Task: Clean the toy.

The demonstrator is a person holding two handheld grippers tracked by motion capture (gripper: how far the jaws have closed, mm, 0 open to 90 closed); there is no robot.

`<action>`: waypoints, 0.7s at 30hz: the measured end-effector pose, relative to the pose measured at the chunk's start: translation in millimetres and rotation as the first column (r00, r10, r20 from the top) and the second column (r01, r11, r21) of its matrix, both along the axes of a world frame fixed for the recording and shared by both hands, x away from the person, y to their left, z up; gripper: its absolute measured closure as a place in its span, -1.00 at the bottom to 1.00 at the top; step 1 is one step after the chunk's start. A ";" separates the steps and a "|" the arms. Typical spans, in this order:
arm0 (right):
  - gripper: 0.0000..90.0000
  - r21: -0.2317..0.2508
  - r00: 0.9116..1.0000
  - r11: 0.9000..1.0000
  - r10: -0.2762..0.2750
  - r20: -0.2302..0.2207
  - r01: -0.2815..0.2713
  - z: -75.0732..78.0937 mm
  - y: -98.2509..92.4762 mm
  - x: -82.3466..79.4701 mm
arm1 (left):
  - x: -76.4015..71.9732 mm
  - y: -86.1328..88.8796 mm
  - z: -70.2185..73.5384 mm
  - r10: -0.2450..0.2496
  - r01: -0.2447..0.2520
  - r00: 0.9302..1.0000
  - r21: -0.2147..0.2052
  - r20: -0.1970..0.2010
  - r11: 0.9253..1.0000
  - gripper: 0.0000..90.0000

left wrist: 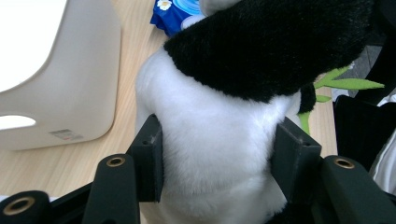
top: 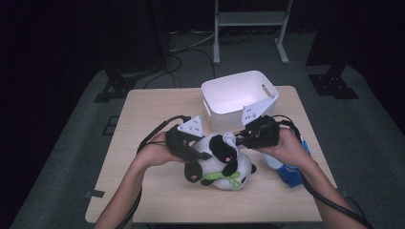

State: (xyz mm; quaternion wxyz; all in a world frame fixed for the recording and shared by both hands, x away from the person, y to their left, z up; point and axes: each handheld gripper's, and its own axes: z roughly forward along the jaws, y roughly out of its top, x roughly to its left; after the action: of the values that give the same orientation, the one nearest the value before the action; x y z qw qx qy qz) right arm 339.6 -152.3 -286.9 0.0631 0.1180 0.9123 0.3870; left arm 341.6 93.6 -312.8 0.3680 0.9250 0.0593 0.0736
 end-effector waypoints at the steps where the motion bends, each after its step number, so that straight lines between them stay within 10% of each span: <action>1: 0.91 0.003 1.000 1.000 0.001 -0.006 -0.001 -1.7 -1.2 0.4 | 0.0 -0.8 -0.6 -0.001 0.001 1.000 0.000 0.005 1.000 -0.04; 21: 0.91 0.033 0.997 0.997 -0.068 -0.041 0.069 -16.0 -35.0 -0.5 | -1.0 -21.1 -5.4 0.016 -0.017 1.000 -0.084 -0.005 0.996 -0.15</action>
State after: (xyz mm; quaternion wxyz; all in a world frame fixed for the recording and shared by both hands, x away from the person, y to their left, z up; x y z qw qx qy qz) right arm 339.0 -187.3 -303.0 0.0562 0.1579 0.9020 0.3978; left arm 340.6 72.6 -318.3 0.4058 0.9084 0.0709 0.0720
